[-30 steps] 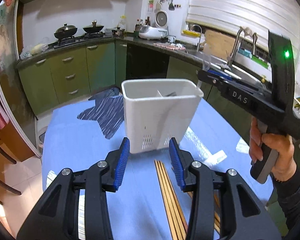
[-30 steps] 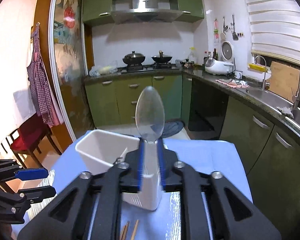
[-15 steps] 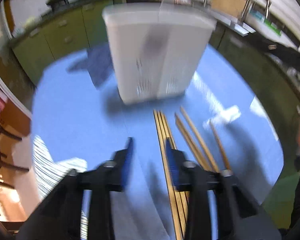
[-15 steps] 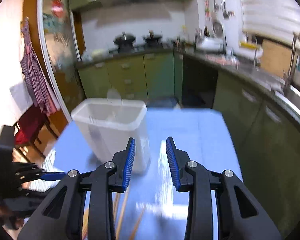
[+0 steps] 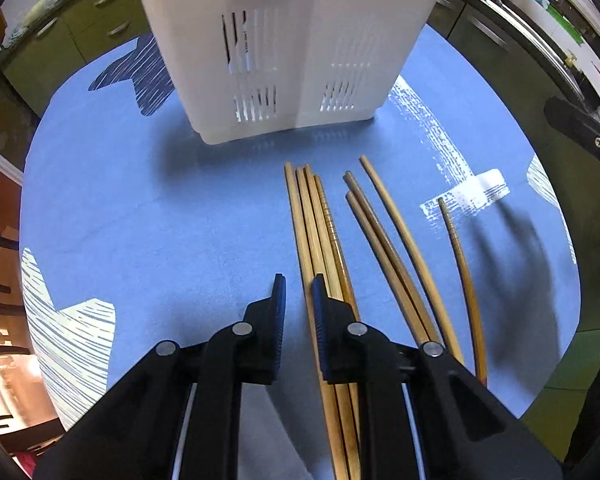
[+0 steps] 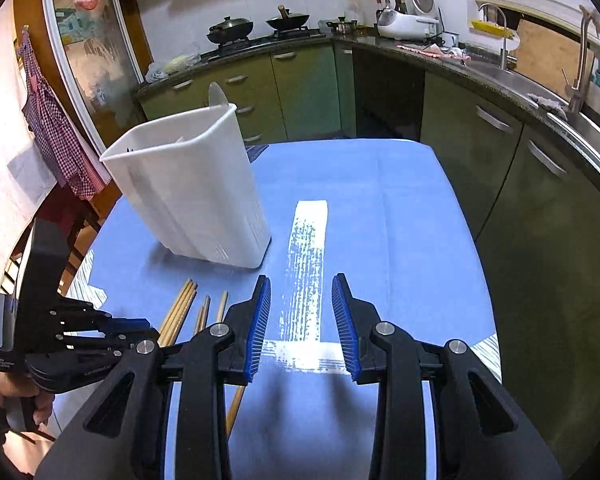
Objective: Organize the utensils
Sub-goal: 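Grasp one wooden chopstick with the left gripper and lift it upright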
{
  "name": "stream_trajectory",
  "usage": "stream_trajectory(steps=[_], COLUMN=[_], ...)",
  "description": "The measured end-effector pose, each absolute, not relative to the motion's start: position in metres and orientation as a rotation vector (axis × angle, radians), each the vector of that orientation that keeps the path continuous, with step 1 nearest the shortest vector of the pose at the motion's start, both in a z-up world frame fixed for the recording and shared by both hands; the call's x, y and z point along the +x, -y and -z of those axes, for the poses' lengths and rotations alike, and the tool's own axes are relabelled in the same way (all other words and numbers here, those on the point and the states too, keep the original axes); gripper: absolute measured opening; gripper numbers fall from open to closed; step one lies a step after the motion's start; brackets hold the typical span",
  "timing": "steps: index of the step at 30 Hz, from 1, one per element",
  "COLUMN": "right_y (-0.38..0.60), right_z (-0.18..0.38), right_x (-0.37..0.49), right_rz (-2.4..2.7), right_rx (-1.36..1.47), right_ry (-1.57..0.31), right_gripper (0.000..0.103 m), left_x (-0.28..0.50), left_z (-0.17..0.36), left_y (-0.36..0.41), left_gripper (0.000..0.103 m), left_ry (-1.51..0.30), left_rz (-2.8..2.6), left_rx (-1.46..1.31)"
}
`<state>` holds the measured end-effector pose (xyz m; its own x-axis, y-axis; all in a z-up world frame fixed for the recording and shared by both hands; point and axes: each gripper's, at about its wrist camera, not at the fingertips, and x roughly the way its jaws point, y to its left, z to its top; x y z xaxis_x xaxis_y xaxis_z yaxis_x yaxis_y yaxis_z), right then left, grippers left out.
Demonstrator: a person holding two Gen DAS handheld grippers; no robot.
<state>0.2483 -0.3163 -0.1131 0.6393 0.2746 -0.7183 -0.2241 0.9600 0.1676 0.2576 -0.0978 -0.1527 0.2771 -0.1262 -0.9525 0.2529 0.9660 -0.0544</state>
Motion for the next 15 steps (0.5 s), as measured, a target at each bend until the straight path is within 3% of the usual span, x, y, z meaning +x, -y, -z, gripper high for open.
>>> stream_trajectory(steps=[15], right_y=[0.275], right_z=[0.144], right_x=[0.248], right_rz=[-0.321], right_rx=[-0.032], right_ry=[-1.069], right_gripper=[0.035], left_x=[0.27], left_z=[0.156], left_y=[0.107], left_gripper=[0.006], left_ry=[-1.284], left_rz=[0.224], left_rx=[0.127])
